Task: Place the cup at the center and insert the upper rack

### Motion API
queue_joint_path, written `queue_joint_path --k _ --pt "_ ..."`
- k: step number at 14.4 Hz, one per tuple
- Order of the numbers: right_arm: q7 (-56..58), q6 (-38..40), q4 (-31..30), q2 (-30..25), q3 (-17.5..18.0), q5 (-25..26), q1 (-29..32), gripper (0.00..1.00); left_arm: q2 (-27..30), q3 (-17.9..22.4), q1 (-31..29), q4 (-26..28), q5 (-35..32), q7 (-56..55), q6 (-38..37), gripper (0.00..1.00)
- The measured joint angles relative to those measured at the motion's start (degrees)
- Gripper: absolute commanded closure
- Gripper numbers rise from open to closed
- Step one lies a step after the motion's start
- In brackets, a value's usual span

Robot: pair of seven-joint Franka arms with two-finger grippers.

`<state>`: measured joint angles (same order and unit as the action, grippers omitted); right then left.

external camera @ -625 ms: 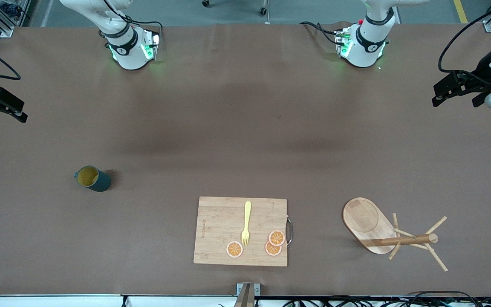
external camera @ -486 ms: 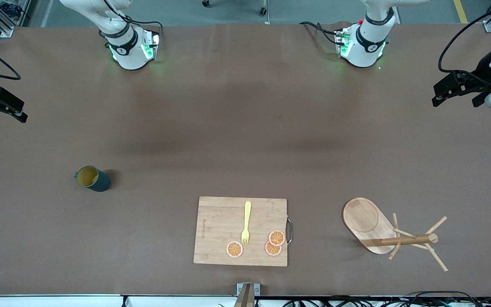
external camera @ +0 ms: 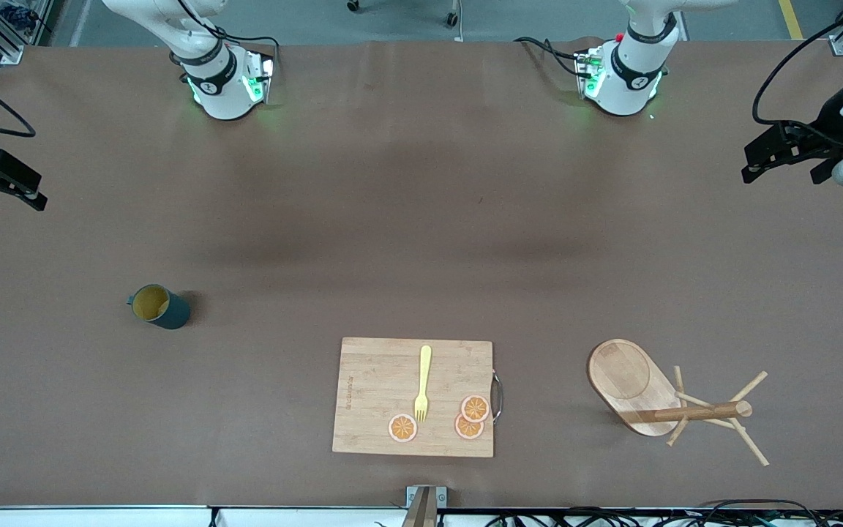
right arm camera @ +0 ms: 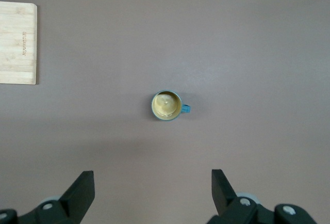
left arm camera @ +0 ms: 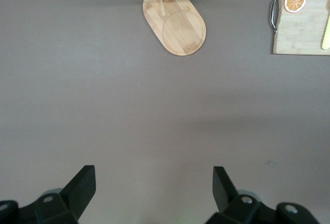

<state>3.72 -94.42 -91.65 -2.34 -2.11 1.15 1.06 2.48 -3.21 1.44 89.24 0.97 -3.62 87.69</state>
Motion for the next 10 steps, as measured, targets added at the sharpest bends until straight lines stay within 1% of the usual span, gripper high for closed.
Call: queue_joint_path --k 6,10 --pt "-0.01 0.28 -0.22 0.41 -0.52 0.0 0.01 0.0 0.0 0.0 0.0 0.0 0.0 0.0 0.0 0.0" --pt "0.01 0.11 -0.46 3.52 -0.53 0.05 0.01 0.0 0.0 -0.01 0.02 0.0 0.0 0.0 0.0 0.0"
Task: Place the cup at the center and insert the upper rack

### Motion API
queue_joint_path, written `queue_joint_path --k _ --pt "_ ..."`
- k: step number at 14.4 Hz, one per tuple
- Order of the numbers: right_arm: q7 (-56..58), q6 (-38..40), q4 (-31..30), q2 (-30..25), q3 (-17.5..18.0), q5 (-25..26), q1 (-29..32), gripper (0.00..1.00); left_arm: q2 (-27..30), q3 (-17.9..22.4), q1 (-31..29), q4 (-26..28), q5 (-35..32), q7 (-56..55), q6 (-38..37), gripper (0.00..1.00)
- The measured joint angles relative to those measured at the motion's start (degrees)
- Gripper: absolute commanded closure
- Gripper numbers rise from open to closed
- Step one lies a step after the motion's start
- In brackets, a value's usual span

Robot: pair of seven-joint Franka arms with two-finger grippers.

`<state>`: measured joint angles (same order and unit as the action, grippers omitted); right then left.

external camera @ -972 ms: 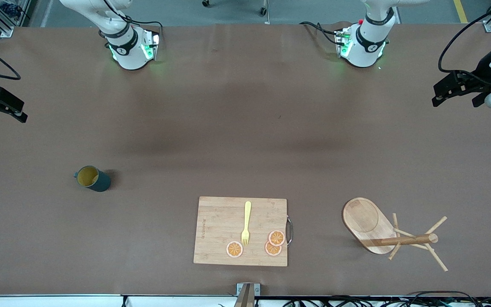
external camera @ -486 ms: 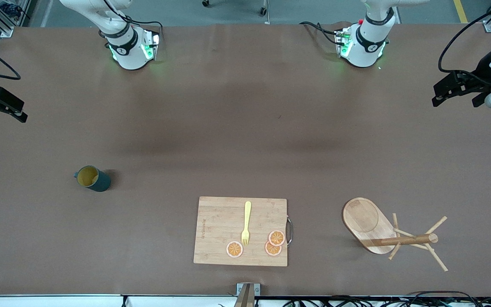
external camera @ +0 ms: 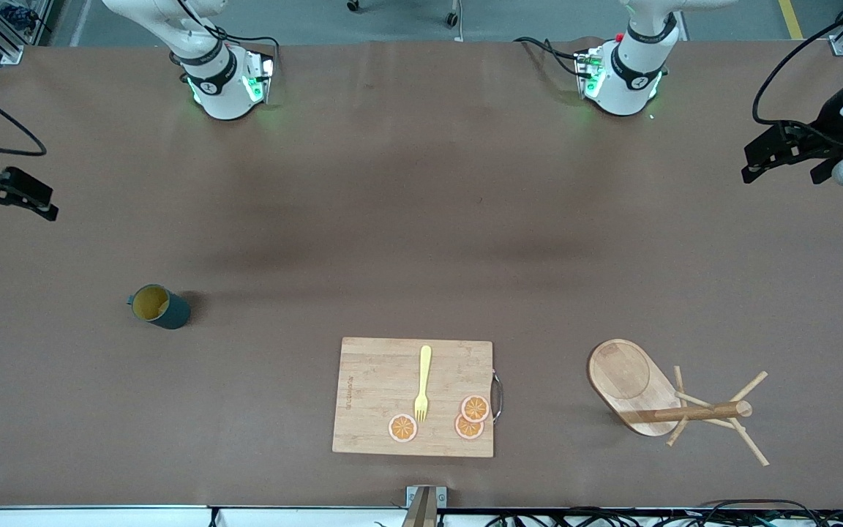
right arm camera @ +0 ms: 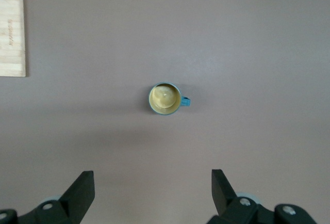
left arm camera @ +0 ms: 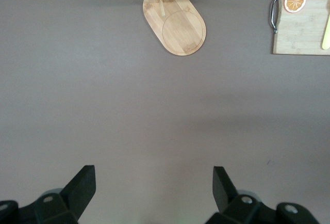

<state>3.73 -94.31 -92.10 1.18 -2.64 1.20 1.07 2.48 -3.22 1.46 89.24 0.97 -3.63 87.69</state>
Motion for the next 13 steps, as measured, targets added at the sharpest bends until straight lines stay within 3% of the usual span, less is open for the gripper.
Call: queue_joint_path --k 8,13 --pt "0.01 -0.12 -0.01 1.61 0.37 0.0 -0.07 0.0 0.0 -0.03 0.02 0.0 0.0 0.0 0.0 0.0" --pt "0.01 -2.31 0.96 12.45 0.16 0.06 -0.04 0.0 0.0 -0.07 0.03 0.0 0.0 0.0 0.01 0.0"
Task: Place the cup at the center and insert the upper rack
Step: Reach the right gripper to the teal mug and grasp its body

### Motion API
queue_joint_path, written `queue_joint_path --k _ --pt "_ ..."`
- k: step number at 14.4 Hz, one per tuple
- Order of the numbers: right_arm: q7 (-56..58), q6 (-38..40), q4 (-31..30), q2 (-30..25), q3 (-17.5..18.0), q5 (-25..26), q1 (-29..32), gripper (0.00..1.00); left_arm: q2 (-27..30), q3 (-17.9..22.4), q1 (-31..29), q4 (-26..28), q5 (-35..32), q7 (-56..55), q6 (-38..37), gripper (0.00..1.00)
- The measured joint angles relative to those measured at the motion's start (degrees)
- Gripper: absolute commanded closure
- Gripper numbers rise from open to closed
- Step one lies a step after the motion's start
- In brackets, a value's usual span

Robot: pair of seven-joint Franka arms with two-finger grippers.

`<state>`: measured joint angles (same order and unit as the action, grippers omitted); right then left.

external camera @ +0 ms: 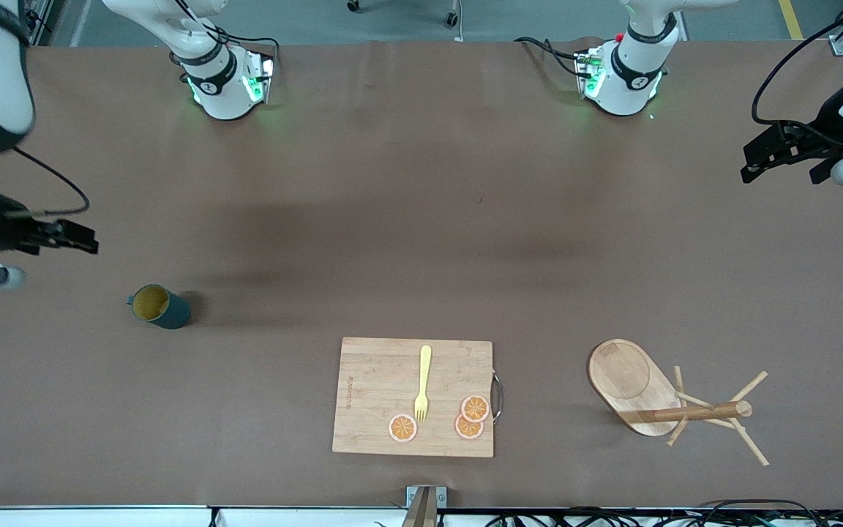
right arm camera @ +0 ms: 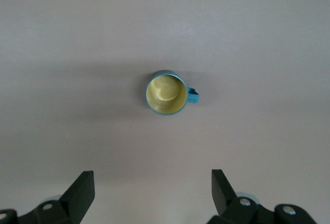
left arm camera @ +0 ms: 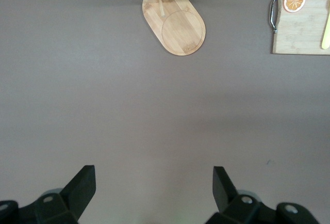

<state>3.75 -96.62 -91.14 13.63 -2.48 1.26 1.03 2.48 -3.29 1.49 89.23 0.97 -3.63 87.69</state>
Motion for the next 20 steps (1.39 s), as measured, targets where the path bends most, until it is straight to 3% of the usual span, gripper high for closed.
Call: queue_joint_path --k 6,12,19,20 --pt "-0.01 -6.68 5.09 14.75 -0.31 -0.04 0.13 0.0 0.0 -0.01 0.0 -0.01 0.0 0.0 0.01 0.0" --pt "-0.02 -6.6 3.37 16.7 0.0 -0.47 -0.25 0.0 0.0 -0.01 0.0 -0.01 0.0 0.0 0.03 0.0" --pt "-0.03 -12.98 -0.12 21.55 0.24 -2.46 -2.0 0.0 0.0 -0.02 0.0 -0.01 0.0 0.0 0.05 0.0" --pt "-0.05 -14.54 -1.31 21.65 0.25 -2.46 -2.4 0.08 0.0 -0.02 0.0 -0.01 0.0 0.0 0.05 0.0"
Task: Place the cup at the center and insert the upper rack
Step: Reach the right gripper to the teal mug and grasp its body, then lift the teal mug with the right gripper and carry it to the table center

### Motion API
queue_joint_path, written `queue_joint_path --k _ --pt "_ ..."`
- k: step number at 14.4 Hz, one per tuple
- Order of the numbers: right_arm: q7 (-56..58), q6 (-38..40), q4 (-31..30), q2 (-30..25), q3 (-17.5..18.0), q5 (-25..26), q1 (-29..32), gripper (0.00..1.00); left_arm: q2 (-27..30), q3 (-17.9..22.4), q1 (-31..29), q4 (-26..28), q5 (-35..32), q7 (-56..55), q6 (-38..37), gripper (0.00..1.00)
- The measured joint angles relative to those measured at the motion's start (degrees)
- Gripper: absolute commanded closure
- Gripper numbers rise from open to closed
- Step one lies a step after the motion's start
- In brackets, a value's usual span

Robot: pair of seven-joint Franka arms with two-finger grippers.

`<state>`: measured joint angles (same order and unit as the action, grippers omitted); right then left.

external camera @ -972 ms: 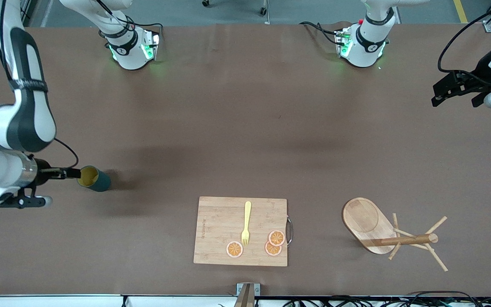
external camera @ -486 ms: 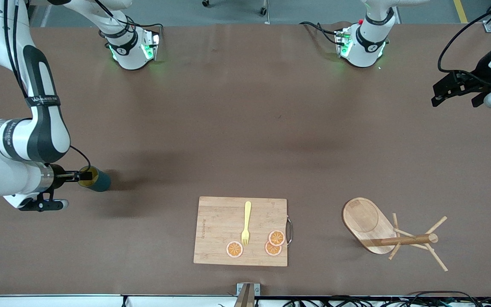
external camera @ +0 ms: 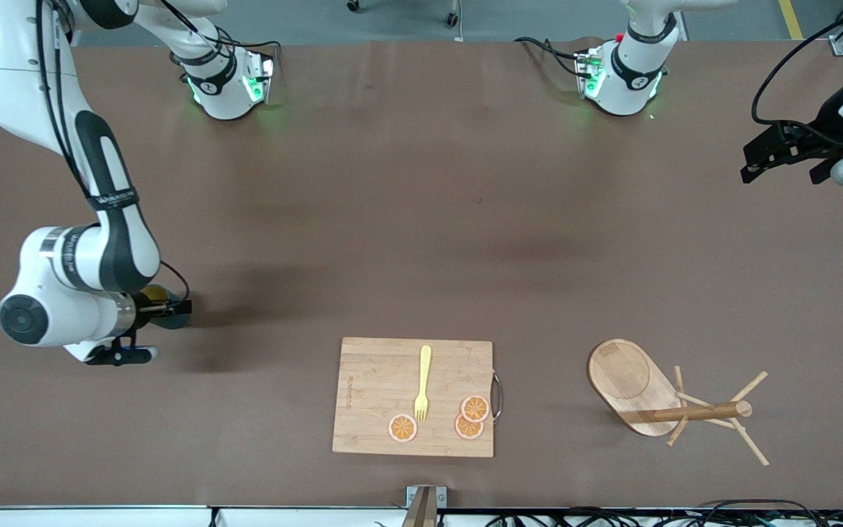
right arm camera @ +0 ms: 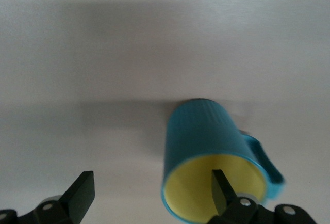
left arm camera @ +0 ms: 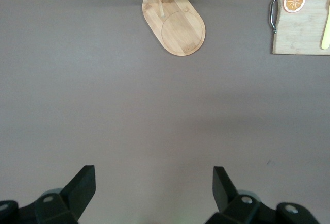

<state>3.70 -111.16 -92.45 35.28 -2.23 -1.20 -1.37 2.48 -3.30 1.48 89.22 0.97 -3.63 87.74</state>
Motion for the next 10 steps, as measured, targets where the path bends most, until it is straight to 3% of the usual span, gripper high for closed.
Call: queue_joint_path --k 1,2,3,4,7,10 --pt "-0.01 -1.32 -1.15 0.0 0.0 0.0 -0.13 0.27 0.0 0.0 0.0 0.0 0.0 0.0 0.0 0.0" --pt "-0.01 -2.03 -1.96 0.0 -0.06 0.0 -0.1 0.54 0.0 0.0 0.0 0.0 0.0 0.0 0.0 0.0" --pt "-0.01 -2.24 -2.4 0.0 -0.13 0.0 -0.08 0.73 0.0 0.0 0.0 0.0 0.0 0.0 0.0 0.0" --pt "-0.06 -2.24 -2.6 -0.01 -0.18 0.0 -0.08 0.85 0.0 0.0 0.0 0.0 0.0 0.0 0.0 0.0" --pt "-0.62 -1.86 -2.68 -0.02 -0.31 0.0 0.02 0.99 0.0 0.0 0.0 0.0 0.0 0.0 0.0 0.0" --pt "-0.68 -0.33 -2.62 -0.17 -0.18 -0.01 -0.21 1.0 0.0 0.0 0.0 0.0 0.0 0.0 0.0 0.0"
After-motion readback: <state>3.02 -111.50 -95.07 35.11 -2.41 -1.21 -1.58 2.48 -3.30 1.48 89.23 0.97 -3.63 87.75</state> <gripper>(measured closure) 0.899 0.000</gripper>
